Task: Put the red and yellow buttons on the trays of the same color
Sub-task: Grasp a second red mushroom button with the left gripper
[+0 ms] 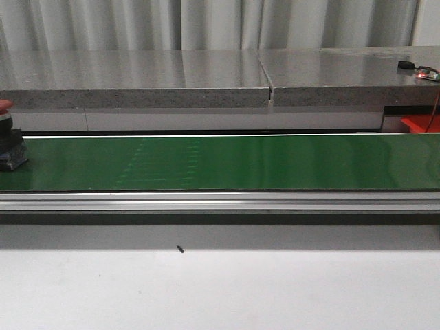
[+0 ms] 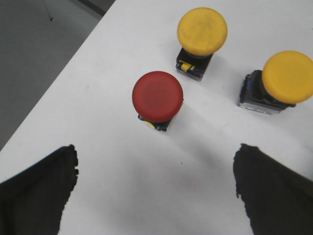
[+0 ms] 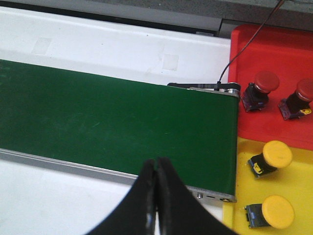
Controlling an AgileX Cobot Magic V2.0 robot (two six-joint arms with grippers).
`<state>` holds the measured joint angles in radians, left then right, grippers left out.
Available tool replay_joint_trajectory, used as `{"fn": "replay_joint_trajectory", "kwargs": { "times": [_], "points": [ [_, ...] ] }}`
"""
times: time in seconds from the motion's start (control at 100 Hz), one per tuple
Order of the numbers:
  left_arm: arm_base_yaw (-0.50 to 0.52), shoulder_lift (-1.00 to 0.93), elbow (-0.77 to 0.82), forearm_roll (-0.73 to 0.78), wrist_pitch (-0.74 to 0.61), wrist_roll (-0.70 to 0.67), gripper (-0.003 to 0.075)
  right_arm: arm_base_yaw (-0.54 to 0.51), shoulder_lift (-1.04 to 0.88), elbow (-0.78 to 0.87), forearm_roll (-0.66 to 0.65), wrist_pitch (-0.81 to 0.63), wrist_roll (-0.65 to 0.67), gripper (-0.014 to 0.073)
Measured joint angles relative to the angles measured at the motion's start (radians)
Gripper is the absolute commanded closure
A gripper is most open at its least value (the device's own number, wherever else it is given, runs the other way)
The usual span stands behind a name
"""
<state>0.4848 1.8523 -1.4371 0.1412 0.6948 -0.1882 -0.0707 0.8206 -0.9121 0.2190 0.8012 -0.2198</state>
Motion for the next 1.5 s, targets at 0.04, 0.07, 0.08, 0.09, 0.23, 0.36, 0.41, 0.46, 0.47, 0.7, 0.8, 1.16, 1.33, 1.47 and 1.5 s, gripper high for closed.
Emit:
{"fn": "replay_joint_trajectory", "kwargs": {
  "times": [0.04,0.07,0.08,0.09,0.23,0.36,0.41,0.46,0.47,0.7,0.8,1.16,1.33,1.47,1.5],
  "points": [
    [0.0,0.023,-0.023,0.0,0.005,0.002,0.0103,0.0,0.0,0.0,0.0,0.0,0.0,0.0662],
    [0.0,0.037,-0.037,0.0,0.011,0.004,0.0103,0.0,0.0,0.0,0.0,0.0,0.0,0.0662],
    [0.0,0.044,-0.041,0.0,0.011,0.004,0.0103,0.0,0.0,0.0,0.0,0.0,0.0,0.0662],
    [0.0,0.047,-0.048,0.0,0.013,0.004,0.0103,0.0,0.0,0.0,0.0,0.0,0.0,0.0662],
    [0.0,0.102,-0.107,0.0,0.023,0.008,0.0103,0.0,0.0,0.0,0.0,0.0,0.0,0.0662],
    [0.0,0.145,-0.154,0.0,0.034,0.014,0.0103,0.0,0.0,0.0,0.0,0.0,0.0,0.0662],
    [0.0,0.164,-0.176,0.0,0.042,0.016,0.0103,0.0,0.0,0.0,0.0,0.0,0.0,0.0662],
    [0.0,0.181,-0.191,0.0,0.048,0.018,0.0103,0.0,0.0,0.0,0.0,0.0,0.0,0.0662],
    [0.0,0.183,-0.193,0.0,0.051,0.018,0.0103,0.0,0.0,0.0,0.0,0.0,0.0,0.0662],
    [0.0,0.248,-0.239,0.0,0.061,0.024,0.0103,0.0,0.0,0.0,0.0,0.0,0.0,0.0662],
    [0.0,0.272,-0.253,0.0,0.061,0.027,0.0103,0.0,0.0,0.0,0.0,0.0,0.0,0.0662],
    [0.0,0.321,-0.259,0.0,0.057,0.029,0.0103,0.0,0.0,0.0,0.0,0.0,0.0,0.0662],
    [0.0,0.34,-0.259,0.0,0.055,0.029,0.0133,0.0,0.0,0.0,0.0,0.0,0.0,0.0662],
    [0.0,0.34,-0.259,0.0,0.044,0.029,0.0281,0.0,0.0,0.0,0.0,0.0,0.0,0.0662],
    [0.0,0.34,-0.259,0.0,0.04,0.029,0.0315,0.0,0.0,0.0,0.0,0.0,0.0,0.0662]
  ]
}}
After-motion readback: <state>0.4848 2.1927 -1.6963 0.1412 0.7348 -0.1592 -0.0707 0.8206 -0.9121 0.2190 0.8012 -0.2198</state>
